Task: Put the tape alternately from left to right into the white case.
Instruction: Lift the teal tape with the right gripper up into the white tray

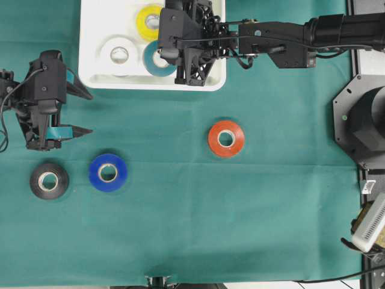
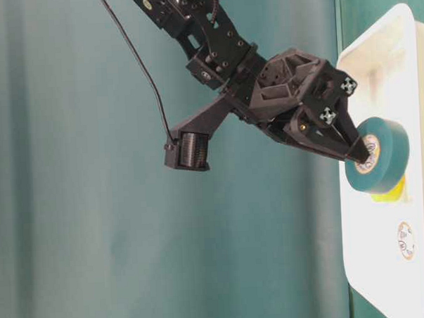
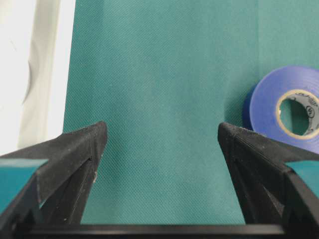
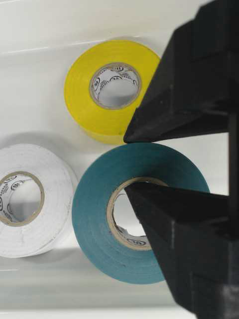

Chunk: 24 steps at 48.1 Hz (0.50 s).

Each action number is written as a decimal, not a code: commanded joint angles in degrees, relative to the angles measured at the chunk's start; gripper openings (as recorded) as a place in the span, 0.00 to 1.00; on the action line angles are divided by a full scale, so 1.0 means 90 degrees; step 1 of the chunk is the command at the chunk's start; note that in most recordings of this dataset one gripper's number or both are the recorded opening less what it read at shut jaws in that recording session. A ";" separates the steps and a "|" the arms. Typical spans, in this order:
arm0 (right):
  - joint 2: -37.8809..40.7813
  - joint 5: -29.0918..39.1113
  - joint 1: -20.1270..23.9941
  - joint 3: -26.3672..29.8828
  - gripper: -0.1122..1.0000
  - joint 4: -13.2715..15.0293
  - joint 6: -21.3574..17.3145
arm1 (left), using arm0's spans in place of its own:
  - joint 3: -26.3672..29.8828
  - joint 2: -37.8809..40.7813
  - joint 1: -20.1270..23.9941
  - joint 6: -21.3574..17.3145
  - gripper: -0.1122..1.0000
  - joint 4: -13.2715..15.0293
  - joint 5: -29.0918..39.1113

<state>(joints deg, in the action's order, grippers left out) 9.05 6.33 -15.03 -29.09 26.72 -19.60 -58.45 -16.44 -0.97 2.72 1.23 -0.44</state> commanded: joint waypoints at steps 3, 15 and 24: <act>-0.0107 -0.0020 0.0000 0.0117 0.11 0.0010 -0.0020 | 0.0059 -0.0039 -0.0020 -0.0010 0.98 0.0000 -0.0049; -0.0117 -0.0020 0.0000 0.0107 0.50 0.0010 -0.0020 | 0.0059 -0.0039 -0.0020 0.0000 0.98 0.0000 -0.0049; -0.0117 -0.0020 0.0000 0.0098 0.90 0.0010 -0.0020 | 0.0078 -0.0039 -0.0020 0.0000 0.98 0.0000 -0.0049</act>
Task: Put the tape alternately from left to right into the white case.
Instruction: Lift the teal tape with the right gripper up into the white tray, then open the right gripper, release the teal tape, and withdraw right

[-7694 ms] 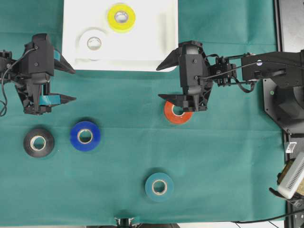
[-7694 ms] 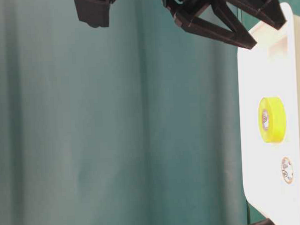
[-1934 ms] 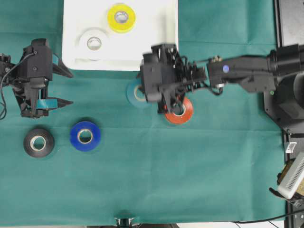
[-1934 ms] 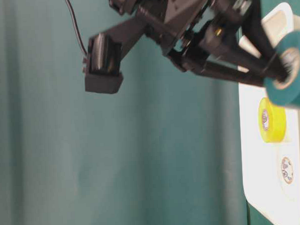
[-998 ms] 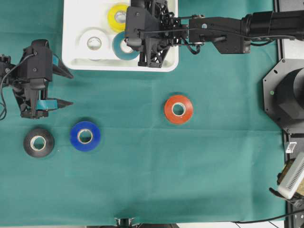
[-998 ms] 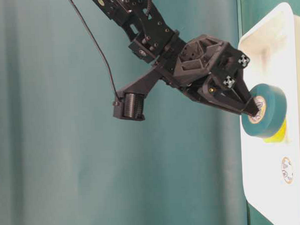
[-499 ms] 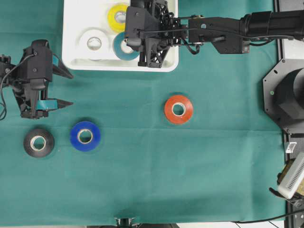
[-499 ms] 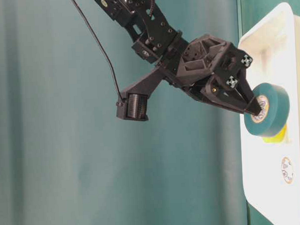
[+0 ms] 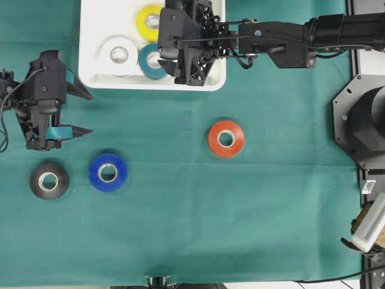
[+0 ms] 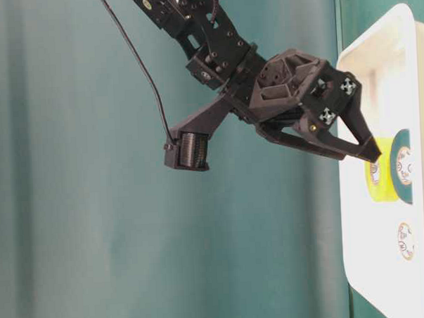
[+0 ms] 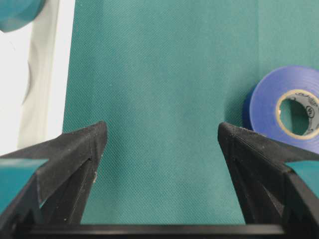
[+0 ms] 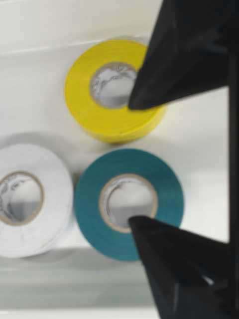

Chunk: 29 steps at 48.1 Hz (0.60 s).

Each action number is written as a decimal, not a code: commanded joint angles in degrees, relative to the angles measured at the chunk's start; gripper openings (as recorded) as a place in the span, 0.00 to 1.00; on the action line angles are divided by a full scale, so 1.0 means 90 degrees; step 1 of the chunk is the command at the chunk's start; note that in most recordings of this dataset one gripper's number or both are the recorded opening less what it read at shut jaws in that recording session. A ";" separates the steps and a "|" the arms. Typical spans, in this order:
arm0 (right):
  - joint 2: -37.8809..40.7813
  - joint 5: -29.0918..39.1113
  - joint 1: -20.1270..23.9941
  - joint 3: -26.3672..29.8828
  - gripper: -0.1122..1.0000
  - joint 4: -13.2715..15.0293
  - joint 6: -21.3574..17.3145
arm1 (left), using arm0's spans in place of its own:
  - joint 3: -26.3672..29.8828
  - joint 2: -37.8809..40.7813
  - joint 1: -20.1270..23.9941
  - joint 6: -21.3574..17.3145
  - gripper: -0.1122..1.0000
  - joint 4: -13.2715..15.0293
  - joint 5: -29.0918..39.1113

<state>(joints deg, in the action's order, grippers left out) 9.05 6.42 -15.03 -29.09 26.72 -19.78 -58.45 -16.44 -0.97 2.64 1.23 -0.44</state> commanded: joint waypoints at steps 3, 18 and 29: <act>-0.0117 -0.0029 0.0000 0.0088 0.89 0.0010 0.0000 | 0.0078 -0.0039 -0.0020 0.0010 0.98 0.0000 -0.0049; -0.0205 -0.0029 0.0029 -0.0039 0.90 0.0000 0.0000 | 0.0107 -0.0039 -0.0020 0.0010 0.98 0.0010 -0.0029; -0.0674 -0.0068 0.0166 -0.0420 0.90 0.0010 0.0000 | 0.0107 -0.0039 -0.0020 0.0010 0.98 0.0000 -0.0010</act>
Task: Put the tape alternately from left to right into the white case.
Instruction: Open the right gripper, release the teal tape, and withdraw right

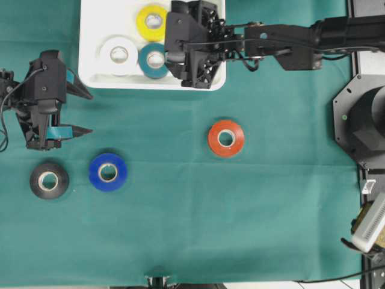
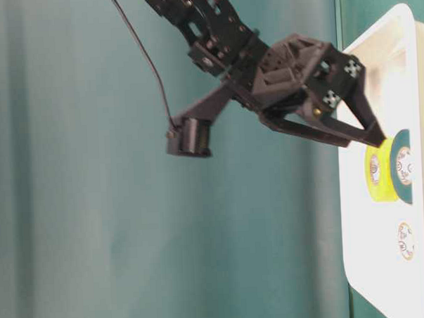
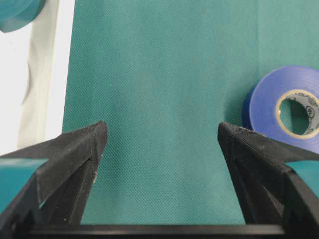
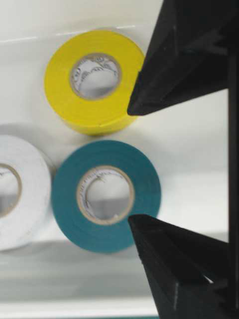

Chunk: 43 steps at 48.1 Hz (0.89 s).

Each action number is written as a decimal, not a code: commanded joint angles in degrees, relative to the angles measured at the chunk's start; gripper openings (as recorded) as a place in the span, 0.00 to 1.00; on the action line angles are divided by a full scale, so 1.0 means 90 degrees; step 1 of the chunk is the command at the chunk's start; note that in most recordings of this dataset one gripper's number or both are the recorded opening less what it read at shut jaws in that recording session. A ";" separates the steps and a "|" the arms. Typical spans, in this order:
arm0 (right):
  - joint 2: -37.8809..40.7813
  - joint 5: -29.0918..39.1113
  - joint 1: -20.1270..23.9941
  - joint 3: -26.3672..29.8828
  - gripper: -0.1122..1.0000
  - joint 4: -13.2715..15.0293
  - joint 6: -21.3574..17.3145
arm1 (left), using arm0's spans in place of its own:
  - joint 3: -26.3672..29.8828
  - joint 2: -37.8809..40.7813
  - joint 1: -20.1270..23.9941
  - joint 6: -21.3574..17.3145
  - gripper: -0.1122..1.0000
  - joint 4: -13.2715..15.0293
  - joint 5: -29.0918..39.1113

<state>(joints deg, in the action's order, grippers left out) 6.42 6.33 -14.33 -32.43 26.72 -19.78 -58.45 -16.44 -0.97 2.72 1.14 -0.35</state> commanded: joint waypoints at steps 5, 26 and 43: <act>-0.0664 -0.0068 0.0283 -0.0332 0.89 0.0010 0.0000 | 0.0107 -0.0039 -0.0020 0.0000 0.98 0.0010 -0.0020; -0.1621 -0.0801 0.0732 -0.1543 0.89 -0.0010 0.0000 | 0.0059 -0.0098 -0.0234 0.0010 0.98 0.0020 0.0068; -0.2187 -0.1611 0.0811 -0.2383 0.89 -0.0020 -0.0010 | 0.0059 -0.0107 -0.0303 0.0029 0.98 0.0020 0.0186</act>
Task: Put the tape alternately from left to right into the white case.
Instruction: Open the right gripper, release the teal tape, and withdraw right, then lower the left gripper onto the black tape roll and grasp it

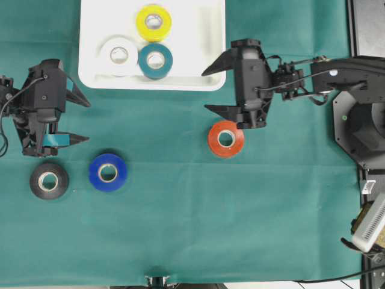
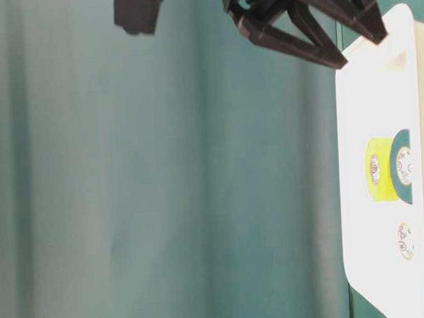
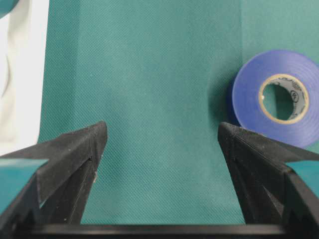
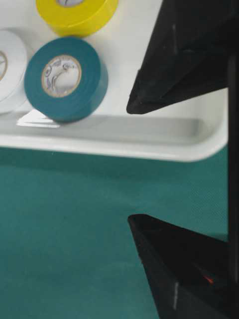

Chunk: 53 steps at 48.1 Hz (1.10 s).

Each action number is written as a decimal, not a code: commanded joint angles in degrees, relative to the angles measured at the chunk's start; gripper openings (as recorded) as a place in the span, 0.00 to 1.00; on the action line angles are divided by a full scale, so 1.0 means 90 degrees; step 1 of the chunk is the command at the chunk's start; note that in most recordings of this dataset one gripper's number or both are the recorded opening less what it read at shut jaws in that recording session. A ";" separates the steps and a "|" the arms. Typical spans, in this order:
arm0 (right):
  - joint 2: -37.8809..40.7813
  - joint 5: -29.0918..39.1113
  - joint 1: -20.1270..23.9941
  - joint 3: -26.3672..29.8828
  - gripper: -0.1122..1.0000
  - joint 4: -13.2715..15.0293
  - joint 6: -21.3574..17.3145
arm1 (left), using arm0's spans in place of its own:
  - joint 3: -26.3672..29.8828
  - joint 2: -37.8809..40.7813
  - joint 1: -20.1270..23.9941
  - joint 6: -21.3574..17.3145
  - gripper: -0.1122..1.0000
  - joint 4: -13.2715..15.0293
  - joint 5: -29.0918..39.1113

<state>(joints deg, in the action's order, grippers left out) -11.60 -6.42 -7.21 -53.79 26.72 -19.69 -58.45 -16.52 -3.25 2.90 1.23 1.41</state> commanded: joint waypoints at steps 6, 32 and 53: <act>-0.0186 -0.0254 0.0020 -0.0029 0.89 -0.0010 -0.0020 | 0.0049 -0.0098 -0.0049 0.0000 0.98 0.0010 -0.0010; -0.0156 -0.0293 0.0029 -0.0049 0.89 -0.0010 -0.0020 | 0.0020 -0.0352 -0.1152 0.0166 0.98 0.0029 0.1025; -0.0156 -0.0283 0.0029 -0.0039 0.89 -0.0020 -0.0010 | -0.0137 -0.0430 -0.1836 0.0898 0.98 0.0029 0.1914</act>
<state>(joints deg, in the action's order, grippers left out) -12.22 -8.53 -7.12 -54.67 26.72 -19.78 -60.21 -19.69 -19.07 10.90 1.32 18.72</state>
